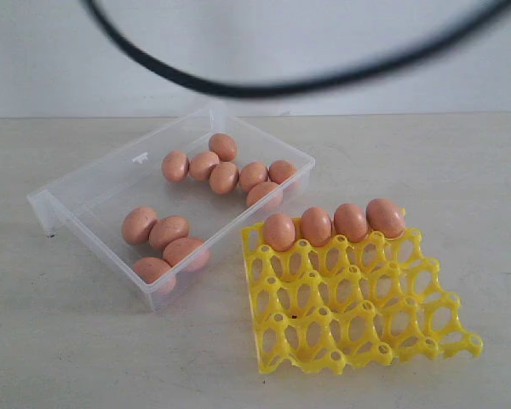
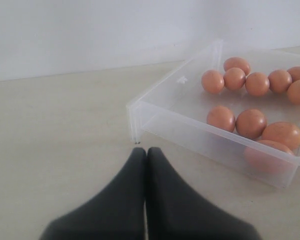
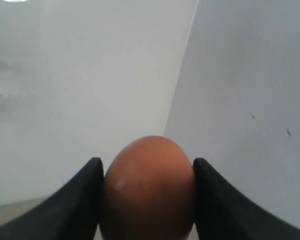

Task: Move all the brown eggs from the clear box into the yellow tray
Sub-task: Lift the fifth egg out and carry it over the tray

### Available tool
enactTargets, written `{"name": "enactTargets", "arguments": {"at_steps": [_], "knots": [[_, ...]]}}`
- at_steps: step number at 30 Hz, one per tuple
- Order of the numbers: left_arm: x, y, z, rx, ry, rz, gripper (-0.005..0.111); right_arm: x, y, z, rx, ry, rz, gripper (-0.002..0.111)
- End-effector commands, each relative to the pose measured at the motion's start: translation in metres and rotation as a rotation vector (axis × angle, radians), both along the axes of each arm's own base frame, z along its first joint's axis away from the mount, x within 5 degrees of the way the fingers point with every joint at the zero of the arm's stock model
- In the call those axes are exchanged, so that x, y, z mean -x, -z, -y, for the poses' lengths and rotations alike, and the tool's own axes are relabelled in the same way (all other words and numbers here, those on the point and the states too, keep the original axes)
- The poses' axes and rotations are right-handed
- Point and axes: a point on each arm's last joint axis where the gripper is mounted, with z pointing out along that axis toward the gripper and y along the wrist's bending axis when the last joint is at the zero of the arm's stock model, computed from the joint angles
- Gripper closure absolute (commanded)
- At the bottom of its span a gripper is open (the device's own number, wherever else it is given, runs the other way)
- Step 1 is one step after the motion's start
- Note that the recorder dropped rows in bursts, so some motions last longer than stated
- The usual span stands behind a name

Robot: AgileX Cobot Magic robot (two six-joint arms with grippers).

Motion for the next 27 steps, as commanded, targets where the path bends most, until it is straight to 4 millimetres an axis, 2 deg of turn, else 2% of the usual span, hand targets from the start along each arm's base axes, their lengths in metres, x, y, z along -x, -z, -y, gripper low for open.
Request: {"name": "enactTargets", "arguments": {"at_steps": [1,4,6,10,13,16,18,19,22,24,25,27], "knots": [[0.0,-0.001,0.0,-0.002,-0.003,0.008,0.111,-0.018,0.049,0.062,-0.039,0.138,-0.153,0.109],[0.0,-0.001,0.0,-0.002,-0.003,0.008,0.111,-0.034,0.091,0.096,0.006,0.258,-0.33,0.109],[0.0,-0.001,0.0,-0.002,-0.003,0.008,0.111,-0.042,0.113,0.108,0.047,0.312,-0.383,0.109],[0.0,-0.001,0.0,-0.002,-0.003,0.008,0.111,-0.054,0.142,0.112,0.161,0.352,-0.396,0.109],[0.0,-0.001,0.0,-0.002,-0.003,0.008,0.111,-0.07,0.165,0.11,0.348,0.355,-0.29,0.109],[0.0,-0.001,0.0,-0.002,-0.003,0.008,0.111,-0.098,0.182,0.121,0.351,0.417,-0.245,0.109],[0.0,-0.001,0.0,-0.002,-0.003,0.008,0.111,-0.119,0.184,0.134,0.23,0.493,-0.219,0.109],[0.0,-0.001,0.0,-0.002,-0.003,0.008,0.111,-0.129,0.182,0.143,0.111,0.555,-0.236,0.109],[0.0,-0.001,0.0,-0.002,-0.003,0.008,0.111,-0.148,0.18,0.171,-0.373,0.821,-0.377,0.109],[0.0,-0.001,0.0,-0.002,-0.003,0.008,0.111,-0.153,0.183,0.184,-0.623,0.924,-0.436,0.109],[0.0,-0.001,0.0,-0.002,-0.003,0.008,0.111,-0.155,0.185,0.188,-0.711,0.934,-0.448,0.109],[0.0,-0.001,0.0,-0.002,-0.003,0.008,0.111,-0.161,0.187,0.19,-0.779,0.86,-0.475,0.109]]}}
